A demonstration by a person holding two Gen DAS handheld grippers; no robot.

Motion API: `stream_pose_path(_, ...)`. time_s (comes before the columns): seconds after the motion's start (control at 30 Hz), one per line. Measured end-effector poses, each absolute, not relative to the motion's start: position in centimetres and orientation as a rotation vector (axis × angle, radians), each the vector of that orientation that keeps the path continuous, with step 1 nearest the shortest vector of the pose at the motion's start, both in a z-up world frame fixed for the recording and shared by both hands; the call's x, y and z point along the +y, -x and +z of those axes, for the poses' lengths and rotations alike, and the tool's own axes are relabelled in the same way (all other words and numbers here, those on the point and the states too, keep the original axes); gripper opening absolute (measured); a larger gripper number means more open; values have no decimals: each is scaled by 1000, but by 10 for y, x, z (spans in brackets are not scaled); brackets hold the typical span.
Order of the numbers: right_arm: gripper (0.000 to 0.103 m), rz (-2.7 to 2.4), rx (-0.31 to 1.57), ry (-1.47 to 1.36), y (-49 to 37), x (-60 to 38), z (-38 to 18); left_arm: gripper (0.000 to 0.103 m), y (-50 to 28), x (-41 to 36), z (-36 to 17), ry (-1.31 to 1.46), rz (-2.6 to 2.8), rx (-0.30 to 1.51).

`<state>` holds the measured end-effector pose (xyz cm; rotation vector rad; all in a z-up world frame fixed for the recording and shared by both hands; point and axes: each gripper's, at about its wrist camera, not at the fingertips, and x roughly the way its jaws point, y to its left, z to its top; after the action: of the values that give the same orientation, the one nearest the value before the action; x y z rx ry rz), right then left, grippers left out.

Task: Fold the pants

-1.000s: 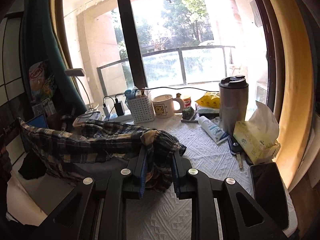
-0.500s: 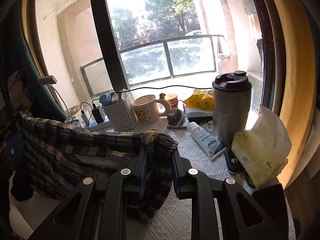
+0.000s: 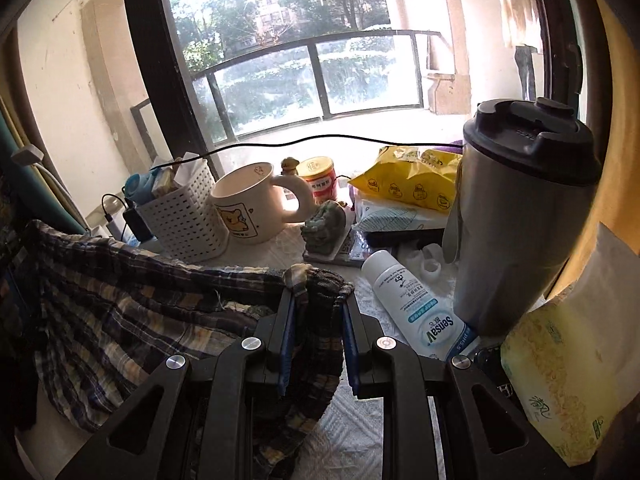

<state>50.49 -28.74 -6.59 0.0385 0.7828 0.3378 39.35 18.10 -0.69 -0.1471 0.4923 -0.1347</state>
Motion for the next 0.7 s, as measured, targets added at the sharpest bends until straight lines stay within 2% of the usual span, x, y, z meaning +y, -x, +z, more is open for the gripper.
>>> stream_pose_path(0.03,22,332,792,-29,-511,-284,-70,2,-398,180,-11,129,-125,523)
stream_pose_path(0.1,22,322,810,-19,-520,-279,-78,12,-404,180,-17,102,-97,576)
stream_pose_path(0.13,22,317,818,-17,-524,-277,-82,41,-402,183,-19,101,-81,586)
stream_pose_path(0.17,22,311,824,-13,-527,-275,-86,77,-401,187,-21,109,-76,587)
stream_pose_path(0.23,22,306,827,-12,-530,-271,-90,102,-391,197,-19,133,-65,578)
stream_pose_path(0.33,25,285,831,7,-528,-267,-91,102,-378,211,-15,152,-11,581)
stream_pose_path(0.4,42,279,811,11,-521,-267,-86,102,-365,215,-19,167,-1,610)
stream_pose_path(0.47,82,279,778,7,-509,-268,-76,102,-346,212,-26,174,-6,639)
stream_pose_path(0.5,85,277,764,1,-502,-271,-72,102,-339,209,-31,177,-14,653)
stream_pose_path(0.7,85,255,750,-37,-453,-286,-58,102,-291,190,-69,227,-51,718)
